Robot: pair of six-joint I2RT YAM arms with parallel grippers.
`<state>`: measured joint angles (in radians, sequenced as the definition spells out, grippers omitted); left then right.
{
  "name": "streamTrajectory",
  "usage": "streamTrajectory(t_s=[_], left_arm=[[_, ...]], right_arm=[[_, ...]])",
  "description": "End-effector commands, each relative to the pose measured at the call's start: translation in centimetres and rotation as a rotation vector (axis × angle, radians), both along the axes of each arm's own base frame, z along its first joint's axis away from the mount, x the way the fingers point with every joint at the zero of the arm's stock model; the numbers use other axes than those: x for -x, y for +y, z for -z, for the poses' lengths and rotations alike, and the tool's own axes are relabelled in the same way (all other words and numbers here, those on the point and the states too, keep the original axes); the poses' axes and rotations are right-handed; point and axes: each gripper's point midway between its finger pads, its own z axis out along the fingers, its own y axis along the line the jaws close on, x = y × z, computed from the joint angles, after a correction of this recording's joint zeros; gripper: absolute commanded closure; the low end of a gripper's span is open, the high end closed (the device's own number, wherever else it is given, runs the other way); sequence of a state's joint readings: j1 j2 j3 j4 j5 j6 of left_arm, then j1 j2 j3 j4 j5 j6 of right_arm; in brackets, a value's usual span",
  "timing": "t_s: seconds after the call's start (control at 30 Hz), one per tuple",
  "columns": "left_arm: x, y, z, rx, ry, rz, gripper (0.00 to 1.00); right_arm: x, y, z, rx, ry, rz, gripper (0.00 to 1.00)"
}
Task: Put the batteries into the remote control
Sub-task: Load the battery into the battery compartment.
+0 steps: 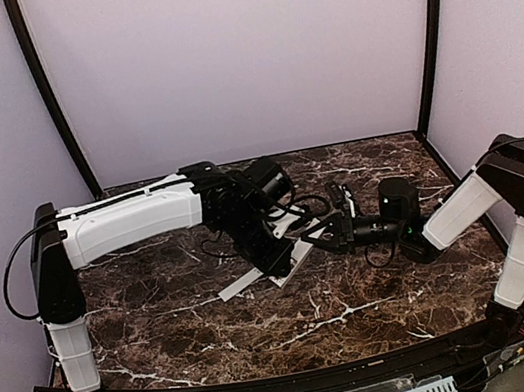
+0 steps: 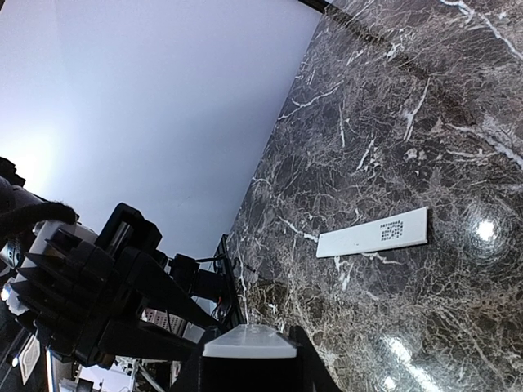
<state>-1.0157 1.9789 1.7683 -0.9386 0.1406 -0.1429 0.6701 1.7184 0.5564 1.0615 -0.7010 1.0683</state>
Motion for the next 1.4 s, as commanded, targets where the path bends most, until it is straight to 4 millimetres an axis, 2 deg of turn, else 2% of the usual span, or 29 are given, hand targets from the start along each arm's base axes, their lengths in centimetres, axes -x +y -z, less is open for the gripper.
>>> streamTrajectory(t_s=[0.0, 0.47, 0.93, 1.37], left_arm=[[-0.9, 1.1, 1.0, -0.073, -0.022, -0.033, 0.86], [-0.5, 0.2, 0.3, -0.029, 0.008, -0.01, 0.81], [-1.3, 0.0, 0.0, -0.026, -0.04, -0.013, 0.91], [-1.8, -0.3, 0.7, -0.036, -0.037, -0.014, 0.86]], right_arm=[[1.5, 0.5, -2.2, -0.089, -0.04, -0.068, 1.0], [1.5, 0.5, -1.8, -0.089, -0.026, -0.059, 1.0], [1.7, 0.4, -1.4, -0.102, 0.004, -0.061, 1.0], [2.2, 0.6, -0.9, -0.151, 0.062, -0.081, 1.0]])
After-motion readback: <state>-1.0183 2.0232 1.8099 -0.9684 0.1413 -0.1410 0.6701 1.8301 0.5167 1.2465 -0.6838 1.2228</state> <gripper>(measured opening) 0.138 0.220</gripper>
